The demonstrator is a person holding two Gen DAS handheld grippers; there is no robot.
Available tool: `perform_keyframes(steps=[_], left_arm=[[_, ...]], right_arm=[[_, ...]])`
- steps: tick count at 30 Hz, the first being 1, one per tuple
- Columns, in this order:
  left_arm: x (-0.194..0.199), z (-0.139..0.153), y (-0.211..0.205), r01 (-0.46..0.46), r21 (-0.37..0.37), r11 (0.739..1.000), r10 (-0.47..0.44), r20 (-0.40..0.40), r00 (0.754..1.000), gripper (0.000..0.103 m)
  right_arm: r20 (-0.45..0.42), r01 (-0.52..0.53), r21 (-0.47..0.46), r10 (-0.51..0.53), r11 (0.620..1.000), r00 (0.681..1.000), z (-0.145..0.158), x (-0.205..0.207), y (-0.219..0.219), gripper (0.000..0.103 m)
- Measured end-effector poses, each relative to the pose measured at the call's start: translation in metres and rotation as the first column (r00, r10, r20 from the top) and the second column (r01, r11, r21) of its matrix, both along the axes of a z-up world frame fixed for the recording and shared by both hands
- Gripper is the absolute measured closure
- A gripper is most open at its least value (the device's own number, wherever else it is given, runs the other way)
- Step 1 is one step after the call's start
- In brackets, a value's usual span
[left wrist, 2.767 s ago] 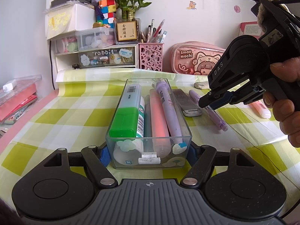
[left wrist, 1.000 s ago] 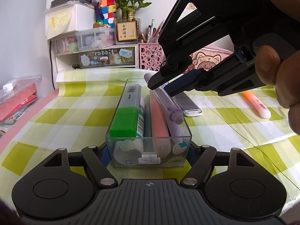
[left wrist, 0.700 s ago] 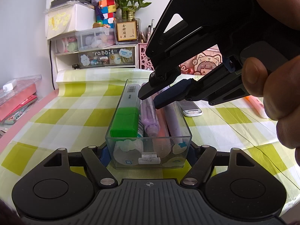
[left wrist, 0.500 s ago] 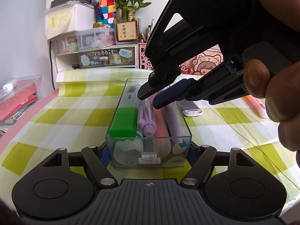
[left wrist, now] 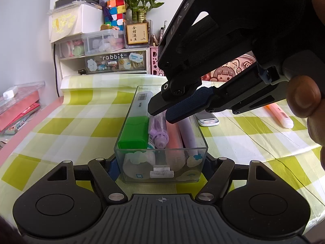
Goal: Organize stationery
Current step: 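Lower the lavender pen into the clear box and open the right tool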
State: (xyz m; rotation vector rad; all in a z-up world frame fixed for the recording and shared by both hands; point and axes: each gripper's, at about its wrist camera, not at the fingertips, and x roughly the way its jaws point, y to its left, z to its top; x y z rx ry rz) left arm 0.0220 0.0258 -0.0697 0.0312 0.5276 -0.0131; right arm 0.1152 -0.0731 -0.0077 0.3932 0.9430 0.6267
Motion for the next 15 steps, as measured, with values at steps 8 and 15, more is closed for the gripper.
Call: perform_keyframes(steps=[8,15], left_arm=[[0.0,0.0,0.0,0.0,0.0,1.0,0.0,0.0,1.0,0.03],[0.0,0.0,0.0,0.0,0.0,1.0,0.0,0.0,1.0,0.03]], right_arm=[[-0.005,0.03,0.031,-0.03,0.999,1.0,-0.011,0.01,-0.004,0.101],[-0.013,-0.013,0.048,0.013,0.999,1.0,-0.007,0.006,-0.007,0.1]])
